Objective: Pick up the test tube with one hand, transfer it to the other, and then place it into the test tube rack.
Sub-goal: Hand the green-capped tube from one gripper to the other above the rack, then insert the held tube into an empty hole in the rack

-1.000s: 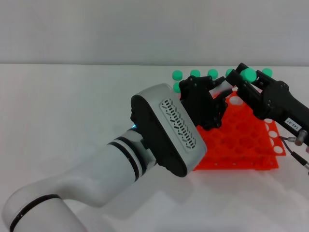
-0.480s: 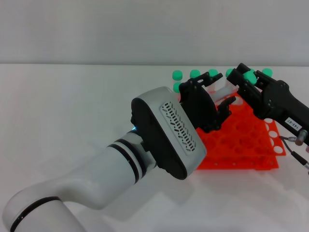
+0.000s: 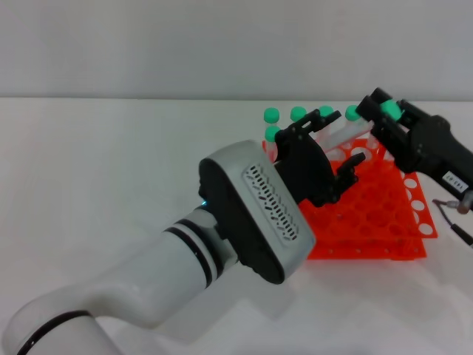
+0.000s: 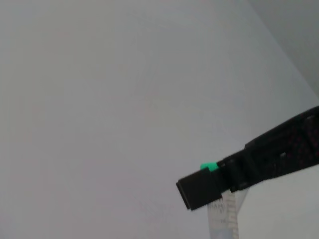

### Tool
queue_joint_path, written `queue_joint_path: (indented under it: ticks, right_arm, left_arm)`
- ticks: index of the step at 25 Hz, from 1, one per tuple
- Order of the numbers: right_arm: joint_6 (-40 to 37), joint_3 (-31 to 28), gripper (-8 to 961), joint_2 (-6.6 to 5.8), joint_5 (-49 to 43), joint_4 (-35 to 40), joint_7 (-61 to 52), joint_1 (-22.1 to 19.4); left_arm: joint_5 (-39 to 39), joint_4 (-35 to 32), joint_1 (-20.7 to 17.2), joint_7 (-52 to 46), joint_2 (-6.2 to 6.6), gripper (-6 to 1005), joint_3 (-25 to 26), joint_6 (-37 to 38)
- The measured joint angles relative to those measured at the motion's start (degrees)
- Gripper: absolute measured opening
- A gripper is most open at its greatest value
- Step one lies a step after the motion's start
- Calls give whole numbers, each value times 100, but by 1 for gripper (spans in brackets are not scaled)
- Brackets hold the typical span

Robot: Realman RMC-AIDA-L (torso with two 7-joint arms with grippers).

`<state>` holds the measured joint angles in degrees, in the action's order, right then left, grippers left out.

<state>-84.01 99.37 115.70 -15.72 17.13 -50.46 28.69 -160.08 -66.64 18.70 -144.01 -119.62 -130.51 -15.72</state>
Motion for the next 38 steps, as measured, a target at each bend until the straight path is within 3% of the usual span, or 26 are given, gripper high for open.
queue_joint_path:
  ticks: [13,18,26,32,36,38]
  right_arm:
    - [315,-300,259,-8,41,-21,307,27]
    - [366,-359,259,0,130,-21,386,28]
    - [451,-449,259,-17,131,-8,475,47]
    - [607,-434,260,-46,91,-7,481,232]
    - [759,-397,260,-62,-83,-5,467,447]
    - [836,-394,260,-68,-250,17,407,569]
  left_arm:
    - [47,7,-746,-7,8,637,127,-1167]
    - [439,185,-824,-28,17,637,113,-1397]
    - [1289,945,-886,-480,14,637,-8,-2885]
    - [1991,1901,-829,-1278,-11,637,-170,-4185]
    - [2637,2888,-596,-2056,-27,637,-532,-5268]
    - [2888,3093,-543,-2164,-28,637,-648,-5411]
